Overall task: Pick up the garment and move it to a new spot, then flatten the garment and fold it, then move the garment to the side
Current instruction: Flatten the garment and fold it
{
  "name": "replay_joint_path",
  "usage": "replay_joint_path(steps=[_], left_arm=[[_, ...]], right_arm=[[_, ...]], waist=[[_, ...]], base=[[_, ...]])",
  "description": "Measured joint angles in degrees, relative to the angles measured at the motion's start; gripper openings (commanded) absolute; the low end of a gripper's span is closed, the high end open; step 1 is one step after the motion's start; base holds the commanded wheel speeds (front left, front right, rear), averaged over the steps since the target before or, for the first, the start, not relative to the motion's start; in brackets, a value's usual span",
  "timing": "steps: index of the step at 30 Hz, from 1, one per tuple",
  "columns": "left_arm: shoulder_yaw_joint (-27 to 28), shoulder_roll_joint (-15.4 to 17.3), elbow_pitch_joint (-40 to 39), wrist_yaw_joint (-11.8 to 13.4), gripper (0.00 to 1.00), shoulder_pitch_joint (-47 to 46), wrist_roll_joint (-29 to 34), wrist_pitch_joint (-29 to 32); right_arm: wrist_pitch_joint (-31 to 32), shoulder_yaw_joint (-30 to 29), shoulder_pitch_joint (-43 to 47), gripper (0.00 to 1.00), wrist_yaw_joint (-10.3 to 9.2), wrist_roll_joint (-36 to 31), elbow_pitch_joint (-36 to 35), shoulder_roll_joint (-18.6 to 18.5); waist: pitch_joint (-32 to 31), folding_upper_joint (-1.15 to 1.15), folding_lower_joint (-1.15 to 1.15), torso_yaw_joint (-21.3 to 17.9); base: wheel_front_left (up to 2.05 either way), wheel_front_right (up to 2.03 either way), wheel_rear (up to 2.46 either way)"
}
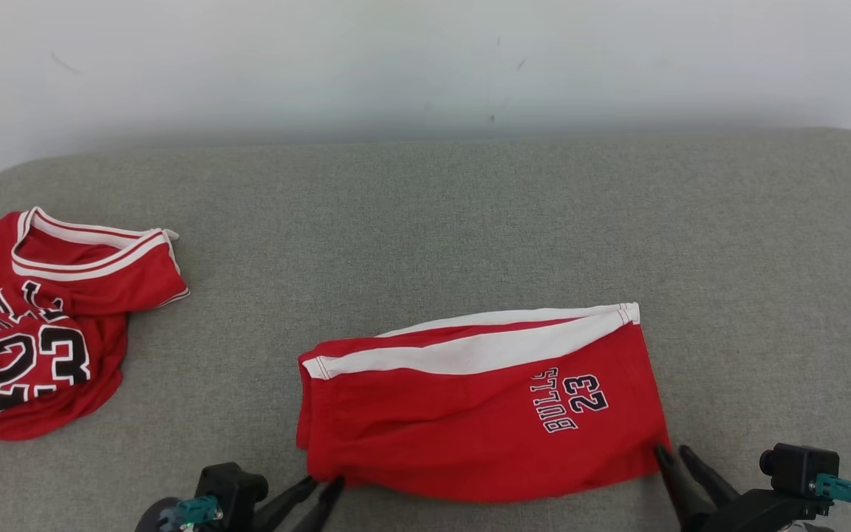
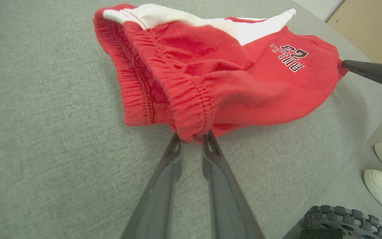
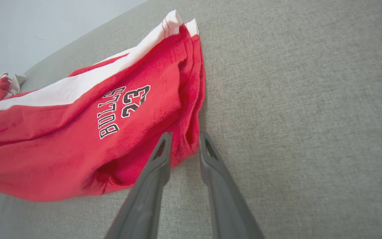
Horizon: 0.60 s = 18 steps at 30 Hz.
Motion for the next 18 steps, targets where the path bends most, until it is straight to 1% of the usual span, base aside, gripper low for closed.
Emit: replay_joint_path(steps=[4, 8, 10, 12, 13, 16, 18], left_arm=[[-0.42, 0.59, -0.19, 1.24, 1.0, 0.55, 0.01, 2.18], [0.53, 1.29, -1.26, 3.08, 1.0, 0.99, -0.01, 2.46], [1.02, 1.37, -1.43, 3.49, 1.0, 0.93, -0.03, 2.4], [2.72, 1.35, -1.82, 4.9, 1.0, 0.91, -0.49, 1.49], [5.16, 1.36, -2.61, 6.62, 1.0, 0.88, -0.93, -0.36], [9.09, 0.86, -3.44, 9.43, 1.0, 0.85, -2.78, -3.31], [11.11, 0.43, -3.7, 10.05, 1.0, 0.85, -3.26, -5.0]], right_arm=[[1.71, 0.23, 0.35, 1.0, -1.52, -0.03, -0.74, -0.42], [2.42, 0.18, 0.32, 1.0, -2.38, -1.16, -1.45, -2.34], [2.48, -0.19, 0.27, 1.0, -2.52, -1.23, -1.57, -2.8], [2.18, -1.1, 0.09, 1.0, -2.92, -1.23, -2.0, -3.15], [1.01, -2.26, -0.02, 1.0, -3.22, -1.15, -3.13, -2.88], [-0.59, -3.65, -0.07, 1.0, -3.5, -0.97, -3.91, -2.21], [-1.68, -4.28, -0.09, 1.0, -3.89, -0.97, -4.47, -1.81]], waist=[[0.68, 0.0, 0.0, -0.2], [1.07, 0.0, 0.0, -0.22], [1.09, 0.0, 0.01, -0.19], [0.93, 0.0, 0.01, -0.06], [0.59, 0.0, 0.01, 0.08], [-0.09, 0.0, 0.01, 0.33], [-0.66, 0.0, 0.01, 0.52]], base=[[0.0, 0.0, 0.0], [0.0, 0.0, 0.0], [0.0, 0.0, 0.0], [0.0, 0.0, 0.0], [0.0, 0.0, 0.0], [0.0, 0.0, 0.0], [0.0, 0.0, 0.0]])
